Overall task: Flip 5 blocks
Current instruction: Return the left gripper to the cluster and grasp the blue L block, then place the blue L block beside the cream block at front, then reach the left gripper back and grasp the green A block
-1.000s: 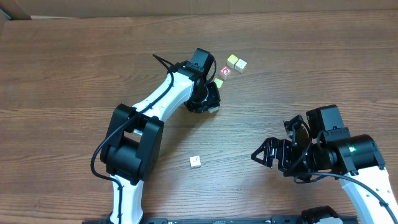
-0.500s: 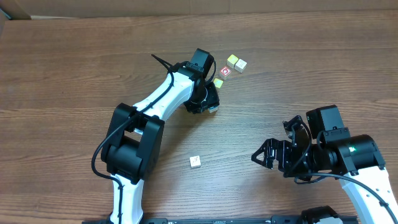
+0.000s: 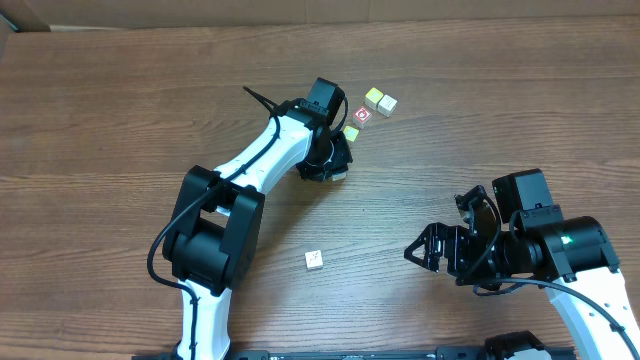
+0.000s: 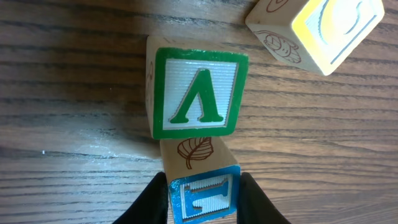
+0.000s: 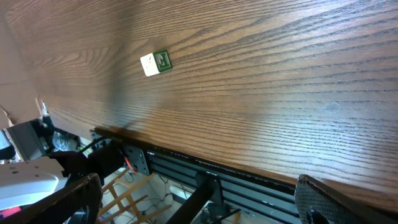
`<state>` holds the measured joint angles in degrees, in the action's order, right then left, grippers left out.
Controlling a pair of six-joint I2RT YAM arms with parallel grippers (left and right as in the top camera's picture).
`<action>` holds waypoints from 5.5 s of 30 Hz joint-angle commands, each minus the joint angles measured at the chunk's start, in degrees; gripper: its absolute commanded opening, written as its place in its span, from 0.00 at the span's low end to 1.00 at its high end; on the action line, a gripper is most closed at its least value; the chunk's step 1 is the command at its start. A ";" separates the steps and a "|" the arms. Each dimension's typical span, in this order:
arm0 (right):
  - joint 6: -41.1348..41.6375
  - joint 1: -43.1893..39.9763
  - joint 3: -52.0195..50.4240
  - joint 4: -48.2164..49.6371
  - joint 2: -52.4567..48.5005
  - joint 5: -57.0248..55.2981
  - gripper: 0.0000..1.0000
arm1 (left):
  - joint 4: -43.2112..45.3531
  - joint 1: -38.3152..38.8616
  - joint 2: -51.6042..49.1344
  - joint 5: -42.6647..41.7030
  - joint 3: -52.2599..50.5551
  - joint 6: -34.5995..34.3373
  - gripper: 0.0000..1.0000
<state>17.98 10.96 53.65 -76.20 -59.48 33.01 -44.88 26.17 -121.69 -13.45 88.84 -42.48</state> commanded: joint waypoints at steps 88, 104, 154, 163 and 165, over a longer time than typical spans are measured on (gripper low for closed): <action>-0.44 0.33 0.81 0.17 0.22 0.09 1.00 | 10.71 1.70 38.97 1.57 -53.66 7.72 0.04; -0.46 0.33 0.81 -0.22 0.22 0.09 1.00 | 10.43 1.70 39.41 1.60 -53.27 7.56 0.25; -0.48 0.33 0.81 0.83 0.22 0.07 1.00 | -12.39 -0.68 -4.48 5.11 16.41 19.54 0.59; -0.50 0.33 0.81 0.87 0.22 0.07 1.00 | -13.11 -0.79 -8.39 8.17 18.16 17.55 0.55; -0.50 0.33 0.81 0.85 0.22 0.07 1.00 | -13.25 -0.92 -9.16 8.33 18.14 16.48 0.53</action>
<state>17.96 10.96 53.63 -75.61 -59.48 33.01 -57.74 25.82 -128.66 -6.55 105.38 -24.18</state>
